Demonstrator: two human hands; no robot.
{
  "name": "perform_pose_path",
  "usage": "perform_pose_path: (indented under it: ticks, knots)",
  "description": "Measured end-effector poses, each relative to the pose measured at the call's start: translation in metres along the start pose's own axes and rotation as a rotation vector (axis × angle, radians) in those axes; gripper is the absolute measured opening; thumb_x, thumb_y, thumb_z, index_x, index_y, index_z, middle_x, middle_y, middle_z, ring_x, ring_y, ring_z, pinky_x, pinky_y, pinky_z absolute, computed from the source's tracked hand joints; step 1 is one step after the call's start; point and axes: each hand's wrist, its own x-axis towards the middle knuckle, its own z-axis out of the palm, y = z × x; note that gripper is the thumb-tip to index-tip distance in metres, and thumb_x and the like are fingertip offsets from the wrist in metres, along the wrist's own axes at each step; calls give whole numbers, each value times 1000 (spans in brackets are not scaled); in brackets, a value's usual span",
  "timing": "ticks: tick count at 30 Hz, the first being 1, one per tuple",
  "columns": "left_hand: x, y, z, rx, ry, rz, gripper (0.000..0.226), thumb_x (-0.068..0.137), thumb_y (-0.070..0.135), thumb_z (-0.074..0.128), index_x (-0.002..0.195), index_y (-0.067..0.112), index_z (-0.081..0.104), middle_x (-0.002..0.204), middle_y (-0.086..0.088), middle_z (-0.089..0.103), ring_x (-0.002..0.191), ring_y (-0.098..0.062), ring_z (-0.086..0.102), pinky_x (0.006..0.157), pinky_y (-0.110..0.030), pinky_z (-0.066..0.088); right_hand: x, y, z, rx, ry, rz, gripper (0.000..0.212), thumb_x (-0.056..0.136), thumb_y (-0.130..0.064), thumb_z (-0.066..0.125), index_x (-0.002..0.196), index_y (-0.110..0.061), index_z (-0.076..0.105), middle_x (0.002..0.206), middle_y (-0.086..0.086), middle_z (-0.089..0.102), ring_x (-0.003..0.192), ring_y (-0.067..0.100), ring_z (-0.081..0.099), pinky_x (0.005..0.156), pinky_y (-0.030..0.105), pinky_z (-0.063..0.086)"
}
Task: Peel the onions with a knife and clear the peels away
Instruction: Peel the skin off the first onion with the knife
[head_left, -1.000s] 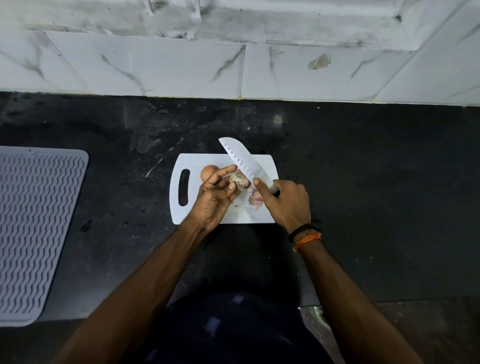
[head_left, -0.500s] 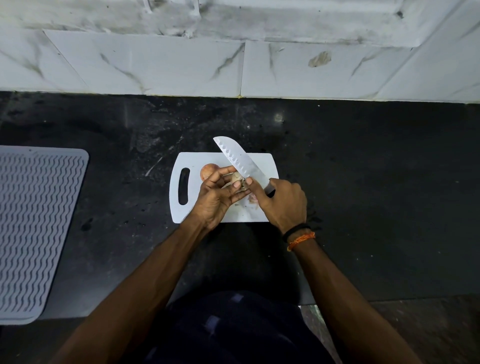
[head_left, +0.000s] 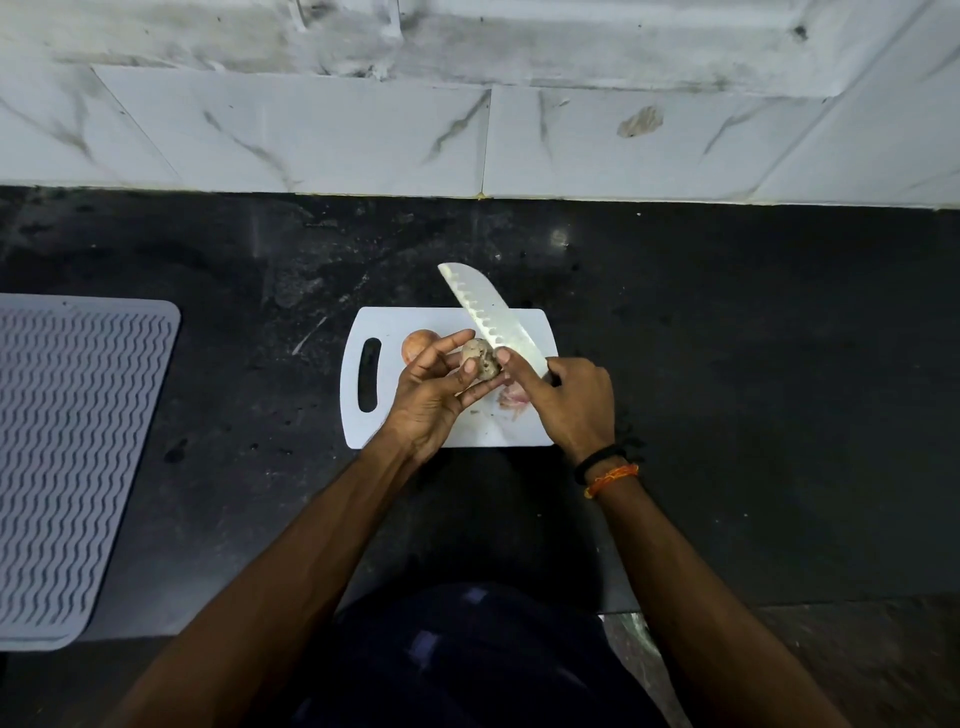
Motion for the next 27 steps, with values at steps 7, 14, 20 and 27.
perform_pose_path:
  ticks: [7, 14, 20, 27]
  knots:
    - [5, -2, -3, -114, 3, -49, 41, 91, -2, 58, 132, 1, 58, 143, -25, 51, 126, -42, 58, 97, -47, 55, 0, 20, 0, 5, 60, 70, 75, 74, -85, 50, 64, -12, 68, 58, -1, 64, 55, 13, 62, 51, 38, 50]
    - [6, -2, -1, -190, -13, -88, 38, 97, 0, 50, 134, -2, 54, 140, -26, 55, 127, -42, 57, 103, -50, 51, -2, 15, 2, -9, -48, 81, 44, 80, -65, 67, 72, -23, 66, 74, -9, 68, 69, 9, 65, 62, 32, 54]
    - [4, 1, 0, -215, 23, -146, 24, 93, 6, 55, 108, 5, 74, 121, -23, 68, 114, -42, 65, 102, -48, 51, 0, 11, 4, 32, -87, 68, 56, 80, -68, 65, 100, -15, 70, 95, -4, 73, 79, 11, 68, 66, 35, 60]
    - [7, 0, -7, -203, 46, -131, 37, 98, 6, 50, 134, 2, 56, 130, -25, 63, 124, -43, 59, 102, -48, 52, 5, 7, 0, 65, 10, 148, 36, 97, -47, 57, 81, -16, 68, 76, 1, 70, 65, 13, 63, 53, 25, 44]
